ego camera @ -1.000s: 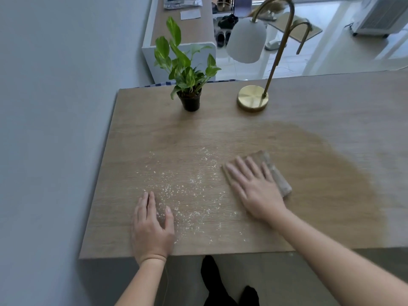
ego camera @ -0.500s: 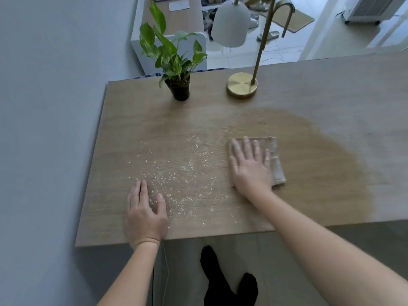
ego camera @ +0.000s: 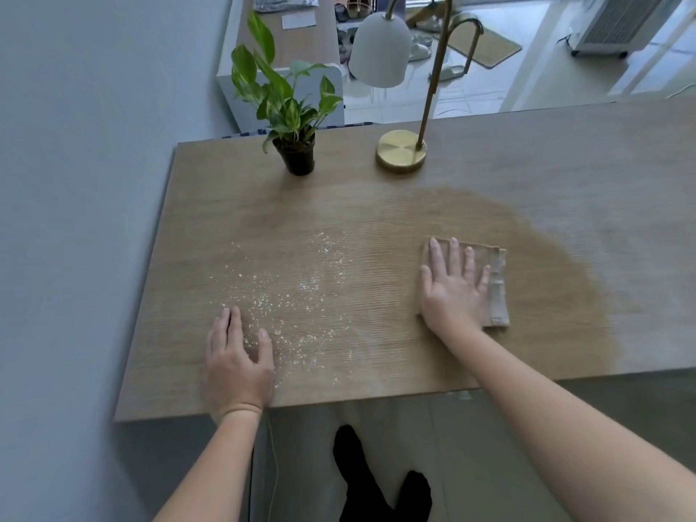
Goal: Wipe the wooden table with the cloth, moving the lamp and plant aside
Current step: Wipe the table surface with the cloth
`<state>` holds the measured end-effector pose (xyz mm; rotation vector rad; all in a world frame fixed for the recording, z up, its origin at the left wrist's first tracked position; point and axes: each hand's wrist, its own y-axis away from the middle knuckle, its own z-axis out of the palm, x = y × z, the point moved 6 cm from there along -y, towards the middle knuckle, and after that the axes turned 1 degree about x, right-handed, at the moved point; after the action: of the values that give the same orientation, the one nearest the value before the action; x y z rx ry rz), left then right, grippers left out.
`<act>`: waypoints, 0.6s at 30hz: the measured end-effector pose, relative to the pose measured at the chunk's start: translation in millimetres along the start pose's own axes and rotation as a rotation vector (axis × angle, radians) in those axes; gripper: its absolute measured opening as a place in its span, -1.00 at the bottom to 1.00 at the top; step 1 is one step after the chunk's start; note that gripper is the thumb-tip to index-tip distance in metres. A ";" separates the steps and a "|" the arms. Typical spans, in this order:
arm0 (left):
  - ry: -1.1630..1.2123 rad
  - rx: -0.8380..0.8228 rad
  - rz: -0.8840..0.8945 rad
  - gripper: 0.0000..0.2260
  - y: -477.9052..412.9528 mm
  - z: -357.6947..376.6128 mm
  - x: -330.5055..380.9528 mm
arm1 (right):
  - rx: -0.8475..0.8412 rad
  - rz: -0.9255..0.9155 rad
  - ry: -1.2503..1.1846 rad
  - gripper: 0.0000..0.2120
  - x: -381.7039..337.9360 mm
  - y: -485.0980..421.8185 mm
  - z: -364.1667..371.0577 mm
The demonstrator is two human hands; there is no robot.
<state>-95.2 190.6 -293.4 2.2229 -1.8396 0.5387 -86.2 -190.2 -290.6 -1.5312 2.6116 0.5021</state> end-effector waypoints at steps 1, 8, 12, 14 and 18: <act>-0.003 0.000 0.000 -0.33 0.1 0.0 0.2 | -0.005 -0.017 -0.007 -0.42 -18.9 1.7 5.7; -0.011 -0.001 0.002 -0.33 0.2 0.6 -1.9 | -0.025 -0.431 0.057 -0.48 -9.4 123.4 31.1; 0.009 0.006 0.008 -0.33 -0.9 2.5 -3.5 | -0.012 -0.261 0.070 -0.48 63.7 83.4 -1.1; 0.013 0.009 0.006 -0.32 -1.5 3.4 -4.9 | 0.014 -0.140 0.036 -0.48 68.1 45.8 -12.3; 0.025 0.016 0.009 -0.32 -1.8 4.5 -5.3 | 0.021 0.045 -0.004 -0.43 20.2 -0.1 -5.1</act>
<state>-93.6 194.0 -299.5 2.2090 -1.8397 0.5826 -95.7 -208.8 -290.3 -1.4664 2.6451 0.4790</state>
